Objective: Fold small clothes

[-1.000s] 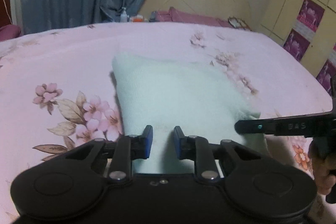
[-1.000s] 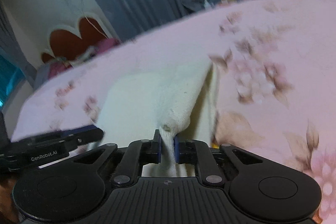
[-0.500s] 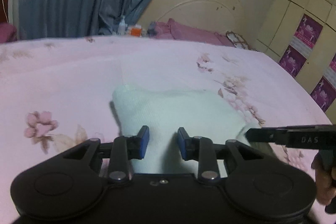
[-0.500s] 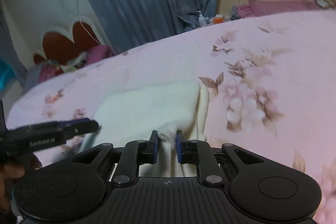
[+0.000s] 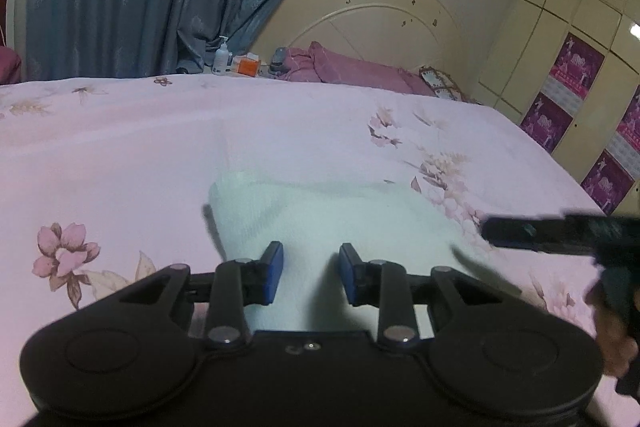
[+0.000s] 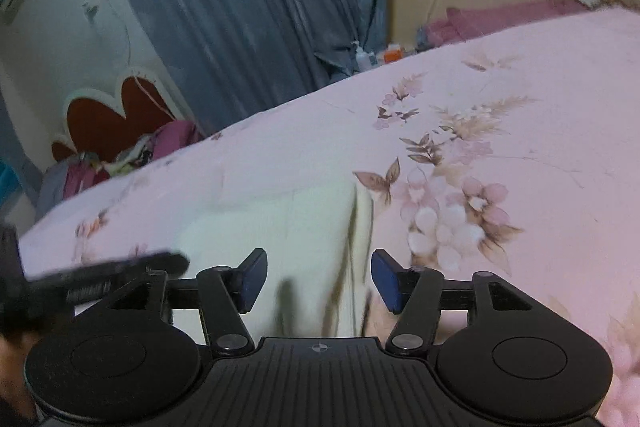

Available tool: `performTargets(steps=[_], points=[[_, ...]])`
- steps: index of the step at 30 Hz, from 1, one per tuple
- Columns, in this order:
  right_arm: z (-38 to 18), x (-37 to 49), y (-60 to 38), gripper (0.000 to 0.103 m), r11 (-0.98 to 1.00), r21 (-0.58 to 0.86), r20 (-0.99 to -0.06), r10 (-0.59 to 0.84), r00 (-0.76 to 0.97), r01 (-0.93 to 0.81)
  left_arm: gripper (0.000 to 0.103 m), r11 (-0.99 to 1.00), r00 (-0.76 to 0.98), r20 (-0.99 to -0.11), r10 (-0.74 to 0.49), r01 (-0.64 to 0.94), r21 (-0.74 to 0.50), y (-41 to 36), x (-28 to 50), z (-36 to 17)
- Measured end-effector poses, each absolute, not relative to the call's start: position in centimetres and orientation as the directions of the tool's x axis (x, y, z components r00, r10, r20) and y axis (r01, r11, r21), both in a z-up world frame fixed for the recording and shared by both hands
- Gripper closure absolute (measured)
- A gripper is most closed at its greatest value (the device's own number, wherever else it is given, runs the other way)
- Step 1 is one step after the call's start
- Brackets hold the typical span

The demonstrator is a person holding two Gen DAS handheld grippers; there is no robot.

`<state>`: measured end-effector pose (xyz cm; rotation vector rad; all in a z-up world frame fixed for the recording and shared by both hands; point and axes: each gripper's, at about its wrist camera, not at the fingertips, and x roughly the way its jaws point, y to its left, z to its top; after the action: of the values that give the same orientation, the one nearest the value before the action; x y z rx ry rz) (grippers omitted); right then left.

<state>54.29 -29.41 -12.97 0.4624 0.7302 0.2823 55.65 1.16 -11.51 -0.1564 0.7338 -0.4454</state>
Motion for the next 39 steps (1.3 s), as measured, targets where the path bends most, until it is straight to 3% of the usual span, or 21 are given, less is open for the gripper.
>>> performTargets(steps=[4,6,7,8,11,14,18,21,26,30,34,39], points=[[-14.7,58.6,-29.3,0.047,0.831,0.553,-0.620,0.459,0.637,-0.061,0.074,0.897,0.656,-0.613,-0.441,0.326,-0.297,1.1,56.2,-11.8],[-15.5,59.3,-28.6,0.070,0.841,0.533,-0.640,0.470,0.607,-0.089,0.073,0.895,0.652,-0.613,-0.446,0.333,-0.297,1.1,56.4,-11.9],[-15.6,59.0,-28.4,0.088,0.843,0.527,-0.632,0.475,0.612,-0.110,0.073,0.890,0.645,-0.614,-0.455,0.347,-0.295,0.9,56.5,-12.0],[-15.2,58.4,-28.3,0.091,0.859,0.497,-0.626,0.453,0.634,-0.124,0.071,0.880,0.631,-0.615,-0.473,0.372,-0.295,0.8,56.6,-12.0],[-14.6,56.3,-28.6,0.093,0.898,0.421,-0.614,0.387,0.688,-0.128,0.070,0.846,0.591,-0.613,-0.524,0.447,-0.291,-0.1,57.1,-12.0],[-16.0,56.3,-28.6,0.093,0.906,0.411,-0.640,0.368,0.675,-0.104,0.071,0.855,0.585,-0.647,-0.489,0.467,-0.224,-1.2,57.9,-12.1],[-15.2,56.8,-28.8,0.092,0.895,0.427,-0.633,0.396,0.665,-0.127,0.072,0.861,0.650,-0.579,-0.492,0.463,-0.212,-0.9,58.1,-9.9],[-15.5,57.1,-28.4,0.092,0.903,0.406,-0.653,0.396,0.646,-0.143,0.070,0.890,0.565,-0.714,-0.413,0.415,-0.187,-1.6,60.0,-12.2],[-14.9,57.2,-29.0,0.089,0.896,0.430,-0.658,0.395,0.641,-0.111,0.071,0.882,0.612,-0.653,-0.445,0.426,-0.202,-0.4,57.9,-10.9],[-12.6,54.2,-30.5,0.087,0.871,0.473,-0.595,0.429,0.680,-0.136,0.070,0.870,0.631,-0.608,-0.481,0.427,-0.245,0.8,54.4,-10.0],[-13.3,52.1,-29.9,0.087,0.846,0.512,-0.612,0.482,0.627,-0.150,0.070,0.879,0.612,-0.640,-0.465,0.407,-0.250,0.7,53.0,-11.5],[-13.9,51.4,-28.9,0.086,0.871,0.479,-0.638,0.433,0.637,-0.112,0.070,0.889,0.628,-0.640,-0.444,0.401,-0.223,0.6,52.3,-10.9]])
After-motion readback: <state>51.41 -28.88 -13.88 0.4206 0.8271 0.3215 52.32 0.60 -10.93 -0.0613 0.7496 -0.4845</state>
